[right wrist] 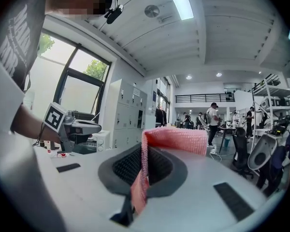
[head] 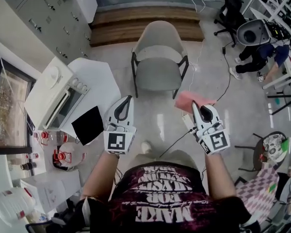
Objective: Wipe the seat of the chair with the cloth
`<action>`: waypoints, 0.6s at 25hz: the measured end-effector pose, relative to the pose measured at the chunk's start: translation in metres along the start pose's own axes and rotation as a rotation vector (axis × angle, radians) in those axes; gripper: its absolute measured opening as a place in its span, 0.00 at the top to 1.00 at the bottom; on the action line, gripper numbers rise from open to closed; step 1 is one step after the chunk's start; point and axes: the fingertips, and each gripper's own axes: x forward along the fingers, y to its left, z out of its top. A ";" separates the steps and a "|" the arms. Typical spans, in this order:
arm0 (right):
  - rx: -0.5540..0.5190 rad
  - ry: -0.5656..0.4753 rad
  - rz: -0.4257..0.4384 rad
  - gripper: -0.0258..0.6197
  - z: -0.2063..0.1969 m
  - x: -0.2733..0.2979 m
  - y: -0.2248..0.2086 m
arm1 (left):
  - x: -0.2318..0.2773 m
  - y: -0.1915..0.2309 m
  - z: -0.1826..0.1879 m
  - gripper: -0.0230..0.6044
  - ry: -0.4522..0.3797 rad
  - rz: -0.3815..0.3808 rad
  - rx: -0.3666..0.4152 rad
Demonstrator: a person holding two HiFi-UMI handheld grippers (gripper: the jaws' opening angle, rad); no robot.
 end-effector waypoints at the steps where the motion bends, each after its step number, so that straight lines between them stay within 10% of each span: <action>1: 0.000 0.003 -0.003 0.95 0.001 0.003 0.000 | 0.003 0.003 -0.001 0.96 0.000 -0.005 -0.003; 15: 0.017 0.004 -0.022 0.95 0.005 0.036 -0.017 | 0.029 0.026 -0.006 0.96 -0.014 -0.031 -0.018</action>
